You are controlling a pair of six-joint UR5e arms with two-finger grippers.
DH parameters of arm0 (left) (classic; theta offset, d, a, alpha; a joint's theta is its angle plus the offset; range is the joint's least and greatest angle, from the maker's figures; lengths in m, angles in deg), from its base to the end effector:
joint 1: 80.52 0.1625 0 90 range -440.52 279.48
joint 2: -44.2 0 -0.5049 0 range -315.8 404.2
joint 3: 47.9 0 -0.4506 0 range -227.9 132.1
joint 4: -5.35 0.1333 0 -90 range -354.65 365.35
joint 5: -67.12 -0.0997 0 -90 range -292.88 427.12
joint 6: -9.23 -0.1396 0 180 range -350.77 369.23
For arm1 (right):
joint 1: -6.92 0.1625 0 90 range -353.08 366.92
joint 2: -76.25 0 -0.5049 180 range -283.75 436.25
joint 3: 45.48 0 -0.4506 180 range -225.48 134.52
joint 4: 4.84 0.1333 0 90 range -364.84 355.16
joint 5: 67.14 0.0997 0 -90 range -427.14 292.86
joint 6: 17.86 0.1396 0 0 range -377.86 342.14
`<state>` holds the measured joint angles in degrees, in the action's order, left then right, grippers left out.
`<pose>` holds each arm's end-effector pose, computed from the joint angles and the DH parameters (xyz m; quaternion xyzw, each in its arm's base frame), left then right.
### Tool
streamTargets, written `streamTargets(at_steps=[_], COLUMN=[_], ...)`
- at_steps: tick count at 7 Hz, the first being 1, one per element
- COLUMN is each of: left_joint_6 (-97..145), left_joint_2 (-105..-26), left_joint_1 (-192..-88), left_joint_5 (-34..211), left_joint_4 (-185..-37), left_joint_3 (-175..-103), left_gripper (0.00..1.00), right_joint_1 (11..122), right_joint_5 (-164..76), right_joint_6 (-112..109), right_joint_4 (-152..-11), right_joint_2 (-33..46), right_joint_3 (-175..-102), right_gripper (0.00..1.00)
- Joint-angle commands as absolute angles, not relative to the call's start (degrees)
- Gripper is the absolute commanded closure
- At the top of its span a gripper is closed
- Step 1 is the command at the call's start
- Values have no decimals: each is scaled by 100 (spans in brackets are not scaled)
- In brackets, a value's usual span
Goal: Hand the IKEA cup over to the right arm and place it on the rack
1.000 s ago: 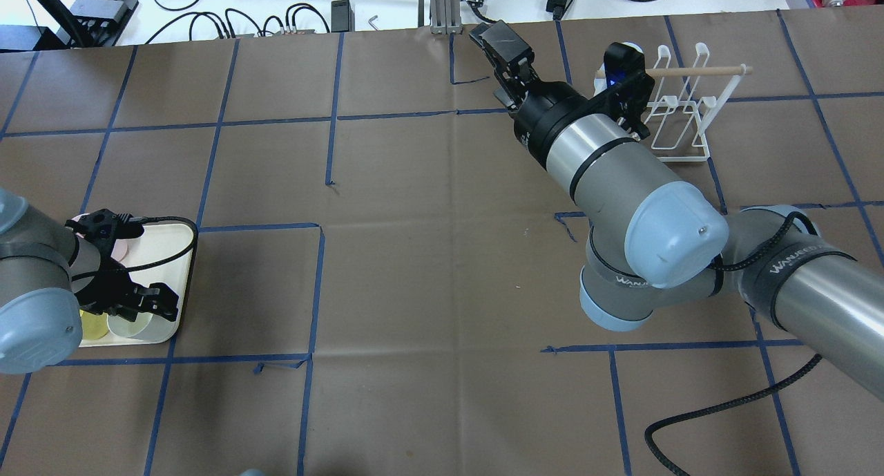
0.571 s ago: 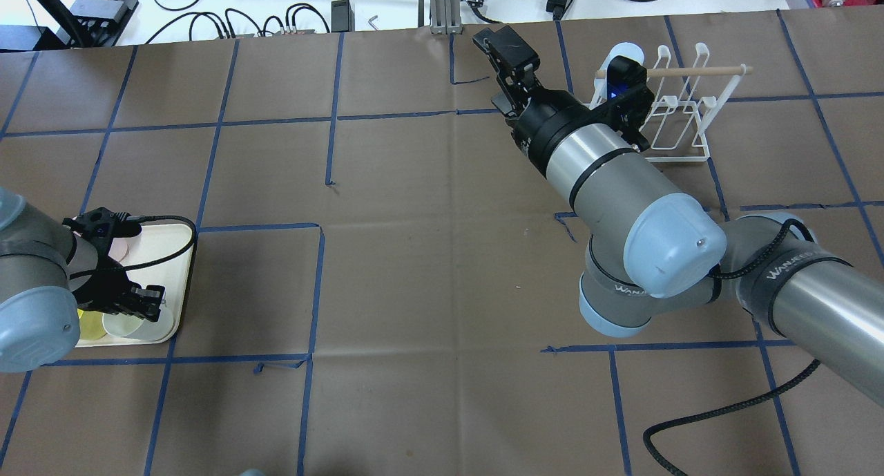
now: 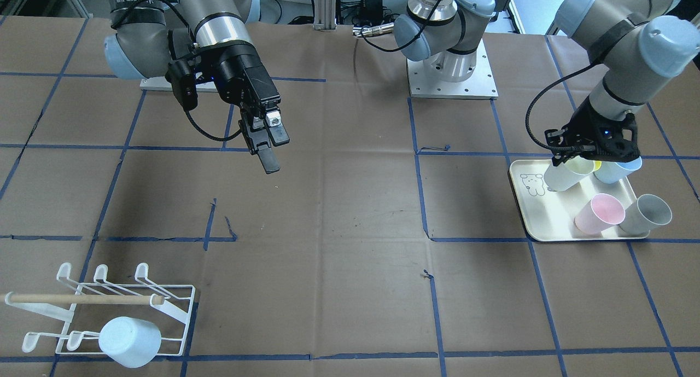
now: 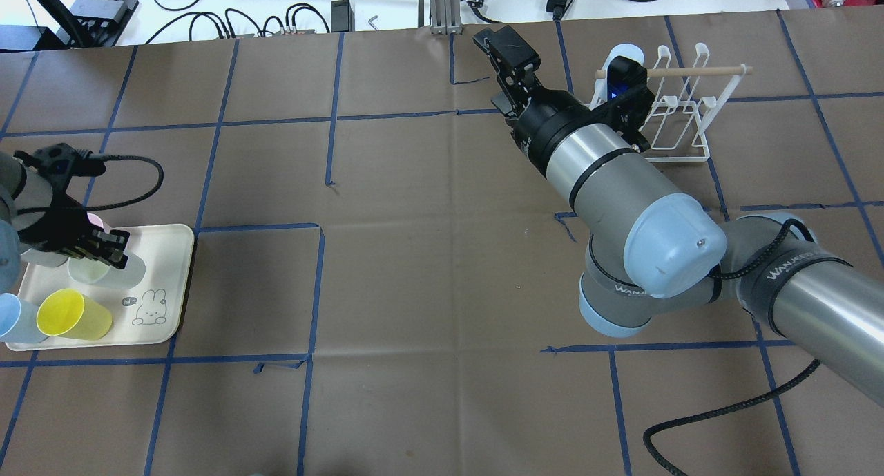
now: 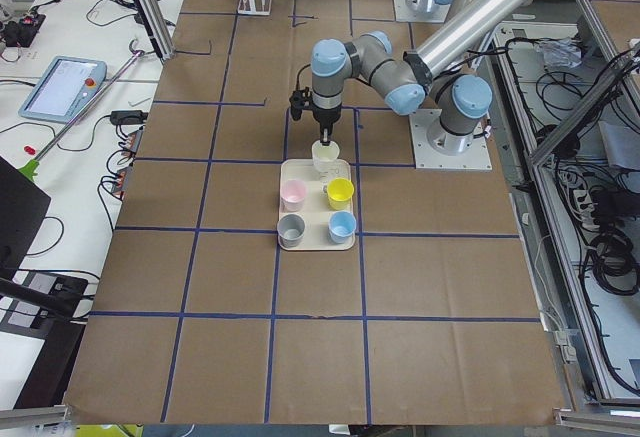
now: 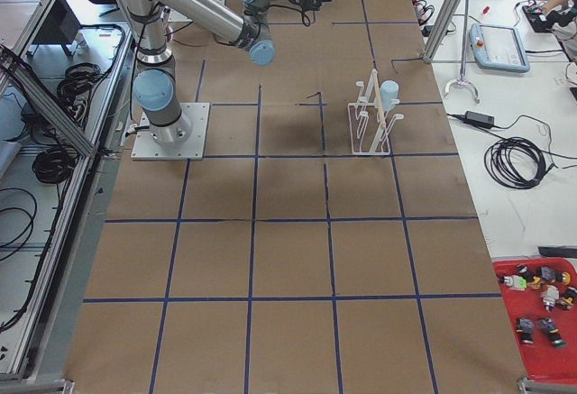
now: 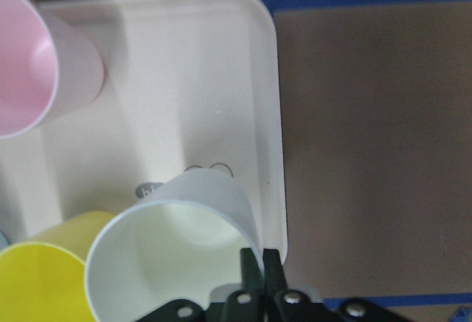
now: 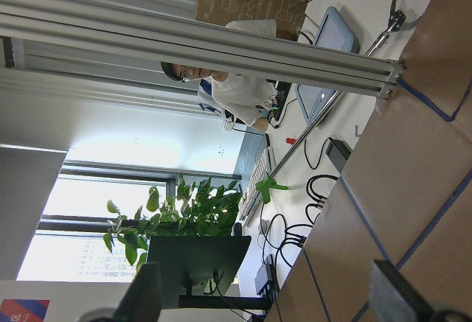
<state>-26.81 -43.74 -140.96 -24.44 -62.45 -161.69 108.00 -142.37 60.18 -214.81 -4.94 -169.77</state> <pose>0.1347 -0.4999 0.3615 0.0565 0.9983 0.0039 0.0137 0.2734 -0.5175 0.4200 0.3619 0.6920 -0.3686 0.5043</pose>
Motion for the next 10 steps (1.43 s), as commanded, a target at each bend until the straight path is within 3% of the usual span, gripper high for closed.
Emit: streamTargets(at_steps=[1,3,4,8,10], left_joint_6=[-2698,-2654,-2706,-3573,-3603], left_joint_2=[-4788,-5430,-5450,-5231,-5317], left_joint_1=[-14939,-15791,-16091,-16042,-16015], left_joint_5=[-2394,-1597,-715,2425,3253], left_joint_4=[-7363,-7882,-7885,-6762,-5292], left_joint_3=[-14501,-13276,-13167,-13716,-14261], left_gripper=[100,100,100,100,100], right_joint_1=[10800,10800,10800,10800,10800], right_joint_5=[-14237,-14237,-14237,-14281,-14211], right_joint_6=[6019,6010,6010,6019,6307], right_joint_4=[-21481,-21481,-21481,-21333,-20806], right_joint_2=[-461,-461,-461,-513,-513], right_joint_3=[-16976,-16976,-16976,-17002,-17011], right_gripper=[0,0,0,0,0])
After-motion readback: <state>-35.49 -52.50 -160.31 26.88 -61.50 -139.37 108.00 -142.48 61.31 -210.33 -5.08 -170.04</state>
